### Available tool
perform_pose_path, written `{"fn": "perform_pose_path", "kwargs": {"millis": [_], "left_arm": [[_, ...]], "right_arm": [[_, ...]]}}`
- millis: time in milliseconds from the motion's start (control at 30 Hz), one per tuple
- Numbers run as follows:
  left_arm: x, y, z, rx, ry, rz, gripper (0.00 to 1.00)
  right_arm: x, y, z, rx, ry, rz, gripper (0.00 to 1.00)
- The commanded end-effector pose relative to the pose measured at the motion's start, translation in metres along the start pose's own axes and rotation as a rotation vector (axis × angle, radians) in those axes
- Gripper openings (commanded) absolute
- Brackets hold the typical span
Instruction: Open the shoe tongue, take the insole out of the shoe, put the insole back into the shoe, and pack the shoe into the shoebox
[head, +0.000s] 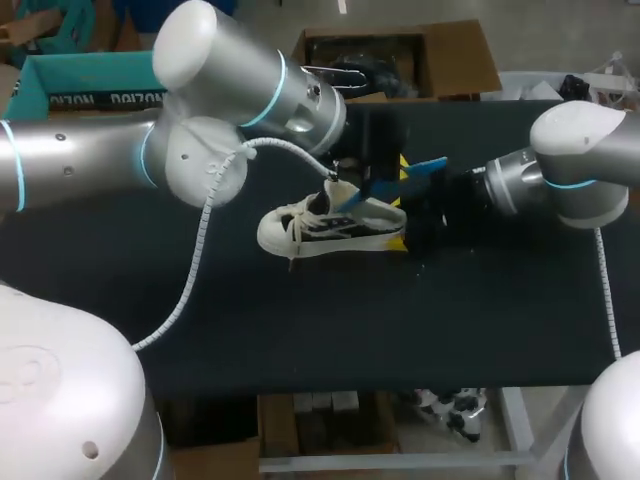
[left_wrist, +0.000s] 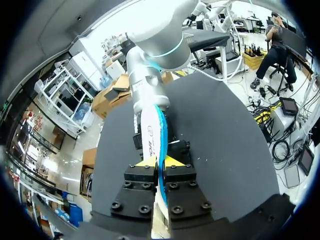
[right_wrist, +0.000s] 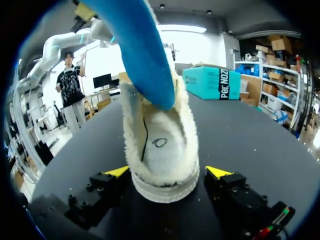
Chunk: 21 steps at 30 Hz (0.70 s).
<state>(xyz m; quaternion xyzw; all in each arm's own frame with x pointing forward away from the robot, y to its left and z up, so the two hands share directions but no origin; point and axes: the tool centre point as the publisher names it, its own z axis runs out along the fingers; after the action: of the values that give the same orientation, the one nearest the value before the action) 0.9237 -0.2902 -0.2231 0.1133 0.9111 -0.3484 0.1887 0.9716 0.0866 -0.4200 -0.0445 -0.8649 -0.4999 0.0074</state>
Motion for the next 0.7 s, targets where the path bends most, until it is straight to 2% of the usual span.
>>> {"fn": "perform_pose_path", "kwargs": {"millis": [33,167,367,500,700], "left_arm": [[-0.008,-0.006,0.001,0.221,0.148,0.040,0.00],[-0.015,-0.016,0.001,0.368,0.257,0.088,0.00],[-0.022,-0.037,-0.014,0.521,0.327,0.175,0.00],[-0.025,-0.054,-0.027,0.583,0.339,0.226,0.00],[-0.025,-0.072,-0.050,0.591,0.293,0.246,0.00]], "right_arm": [[0.014,0.002,-0.026,0.024,-0.020,0.010,1.00],[0.019,0.005,-0.050,0.072,-0.032,0.008,1.00],[0.016,0.018,-0.085,0.158,-0.028,-0.021,1.00],[0.010,0.026,-0.100,0.207,-0.010,-0.043,1.00],[0.000,0.037,-0.112,0.283,0.025,-0.075,1.00]]}}
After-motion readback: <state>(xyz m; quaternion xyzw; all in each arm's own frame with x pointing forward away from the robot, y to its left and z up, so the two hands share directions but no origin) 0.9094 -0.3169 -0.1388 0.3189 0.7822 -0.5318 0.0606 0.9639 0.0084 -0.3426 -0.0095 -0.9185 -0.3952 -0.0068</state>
